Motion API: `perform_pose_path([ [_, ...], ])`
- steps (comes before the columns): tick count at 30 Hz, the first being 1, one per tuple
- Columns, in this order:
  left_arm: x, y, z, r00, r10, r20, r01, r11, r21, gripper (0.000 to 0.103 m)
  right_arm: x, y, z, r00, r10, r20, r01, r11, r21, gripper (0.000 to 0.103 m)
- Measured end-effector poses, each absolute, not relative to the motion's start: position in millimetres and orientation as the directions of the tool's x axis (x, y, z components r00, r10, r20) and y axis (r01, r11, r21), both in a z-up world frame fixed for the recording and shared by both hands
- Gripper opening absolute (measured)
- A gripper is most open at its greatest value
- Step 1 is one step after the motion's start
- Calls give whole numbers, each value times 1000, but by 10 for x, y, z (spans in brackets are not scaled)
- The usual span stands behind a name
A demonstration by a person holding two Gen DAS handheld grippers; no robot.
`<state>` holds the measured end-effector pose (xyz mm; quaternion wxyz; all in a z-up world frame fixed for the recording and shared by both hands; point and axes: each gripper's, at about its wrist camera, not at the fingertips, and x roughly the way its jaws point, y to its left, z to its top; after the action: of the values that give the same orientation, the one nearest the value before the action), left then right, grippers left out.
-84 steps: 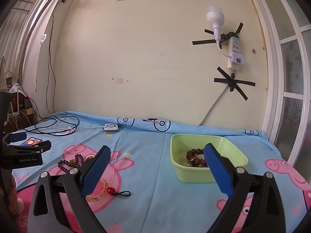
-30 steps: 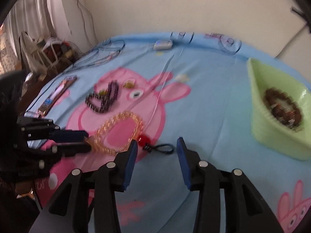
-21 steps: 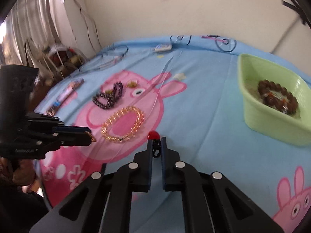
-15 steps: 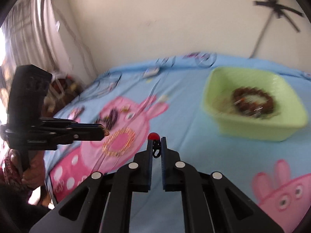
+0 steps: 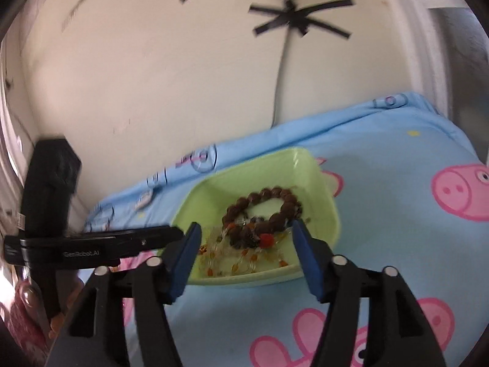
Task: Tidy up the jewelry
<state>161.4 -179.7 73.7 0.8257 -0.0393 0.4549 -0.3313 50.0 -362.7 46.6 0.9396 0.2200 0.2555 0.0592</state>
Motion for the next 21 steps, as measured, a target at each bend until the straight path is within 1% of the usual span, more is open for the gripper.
perform_pose_path([
  [2, 1562, -1574, 800, 400, -582, -708, 488, 789, -373, 32, 438, -3635, 463, 871, 221, -439, 3, 891, 454, 39],
  [4, 1459, -1204, 896, 446, -596, -668, 461, 792, -399, 32, 352, -3625, 469, 880, 240, -410, -16, 877, 480, 39],
  [6, 1372, -749, 938, 506, -576, -642, 407, 816, -411, 32, 267, -3486, 495, 878, 267, -398, -59, 884, 464, 39],
  [8, 1277, -305, 906, 560, -525, -640, 332, 851, -407, 32, 257, -3298, 525, 867, 300, -397, -109, 893, 437, 39],
  [10, 1159, 216, 809, 611, -424, -668, 213, 901, -377, 32, 273, -3092, 521, 841, 350, -414, -166, 893, 419, 39],
  [12, 1039, 601, 710, 633, -347, -692, 123, 928, -353, 32, 290, -2862, 497, 801, 402, -442, -222, 887, 405, 39],
  [15, 814, 1079, 543, 641, -277, -716, 22, 939, -344, 32, 332, -2547, 447, 751, 451, -482, -282, 880, 383, 39],
  [18, 631, 1292, 396, 634, -251, -731, -26, 938, -345, 32, 392, -2286, 406, 707, 469, -529, -320, 879, 353, 32],
  [20, 569, 1368, 307, 626, -254, -737, -39, 934, -355, 32, 477, -2115, 371, 667, 486, -564, -345, 873, 344, 24],
  [21, 550, 1369, 263, 616, -260, -744, -43, 932, -361, 32, 532, -2022, 358, 643, 497, -583, -360, 868, 342, 22],
])
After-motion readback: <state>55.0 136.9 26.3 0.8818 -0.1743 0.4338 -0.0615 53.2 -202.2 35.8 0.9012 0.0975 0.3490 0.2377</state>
